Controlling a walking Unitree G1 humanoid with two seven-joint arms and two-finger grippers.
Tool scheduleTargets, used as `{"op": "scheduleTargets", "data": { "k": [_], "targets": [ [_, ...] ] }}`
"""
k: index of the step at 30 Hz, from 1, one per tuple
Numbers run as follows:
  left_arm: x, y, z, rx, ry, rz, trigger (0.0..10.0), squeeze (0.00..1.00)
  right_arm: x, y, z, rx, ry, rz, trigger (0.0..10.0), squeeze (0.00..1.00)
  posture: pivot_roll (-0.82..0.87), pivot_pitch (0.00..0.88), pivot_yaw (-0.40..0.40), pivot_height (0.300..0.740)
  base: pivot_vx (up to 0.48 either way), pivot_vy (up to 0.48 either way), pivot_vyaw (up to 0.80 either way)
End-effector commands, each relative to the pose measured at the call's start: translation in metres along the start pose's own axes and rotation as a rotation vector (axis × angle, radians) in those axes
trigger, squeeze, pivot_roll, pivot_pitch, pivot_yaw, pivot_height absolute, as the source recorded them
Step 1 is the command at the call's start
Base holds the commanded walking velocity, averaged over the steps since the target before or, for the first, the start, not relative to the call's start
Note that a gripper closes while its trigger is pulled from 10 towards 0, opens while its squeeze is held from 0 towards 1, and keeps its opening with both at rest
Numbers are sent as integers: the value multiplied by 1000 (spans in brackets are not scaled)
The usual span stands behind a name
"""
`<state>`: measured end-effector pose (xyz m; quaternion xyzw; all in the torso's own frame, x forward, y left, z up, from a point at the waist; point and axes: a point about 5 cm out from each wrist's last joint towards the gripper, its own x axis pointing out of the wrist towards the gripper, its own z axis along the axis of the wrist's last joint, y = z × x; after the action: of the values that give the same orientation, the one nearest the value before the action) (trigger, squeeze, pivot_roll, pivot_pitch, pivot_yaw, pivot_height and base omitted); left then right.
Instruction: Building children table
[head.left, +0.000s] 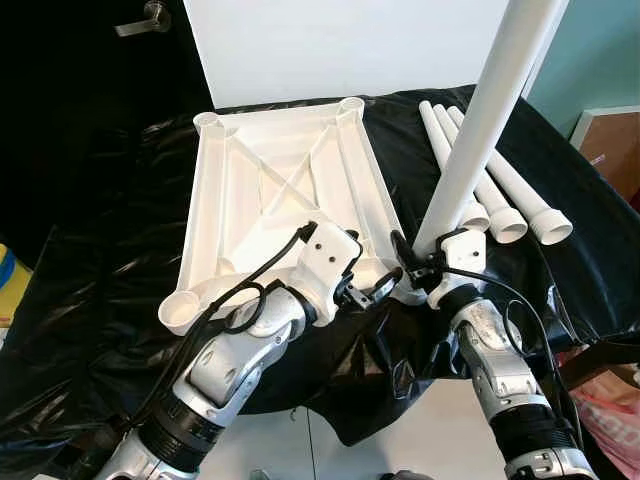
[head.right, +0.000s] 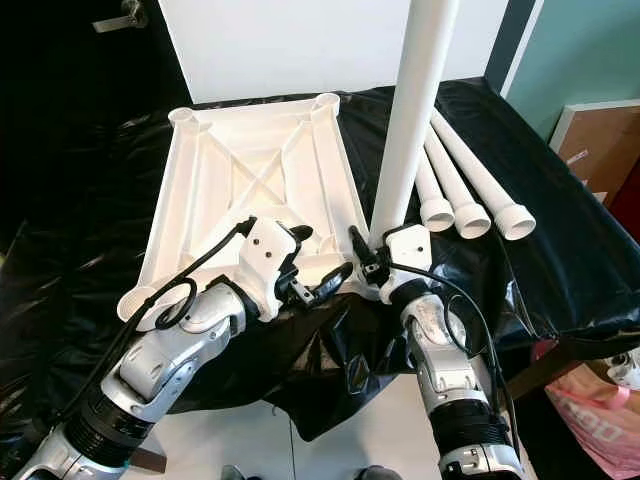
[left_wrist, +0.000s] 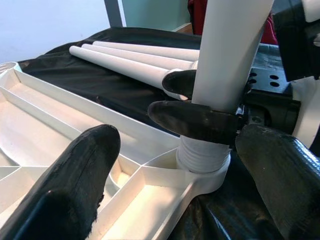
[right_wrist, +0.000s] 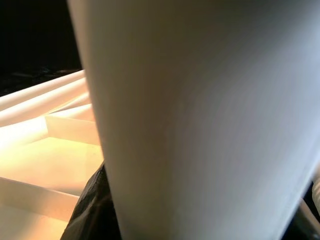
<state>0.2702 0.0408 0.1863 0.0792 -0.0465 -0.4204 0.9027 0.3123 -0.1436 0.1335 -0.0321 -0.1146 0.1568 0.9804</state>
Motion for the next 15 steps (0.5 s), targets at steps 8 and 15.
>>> {"op": "scheduleTargets", "data": {
  "k": [8, 15],
  "targets": [
    [-1, -10, -2, 7, 9, -157, 10000, 0, -22, -8, -51, 175, 301, -134, 10000, 0, -118, 96, 44, 740, 0, 0, 0],
    [-1, -9, -1, 7, 9, -156, 10000, 0, -24, -9, -55, 260, 334, -165, 10000, 0, -118, 97, 43, 740, 0, 0, 0]
  ]
}}
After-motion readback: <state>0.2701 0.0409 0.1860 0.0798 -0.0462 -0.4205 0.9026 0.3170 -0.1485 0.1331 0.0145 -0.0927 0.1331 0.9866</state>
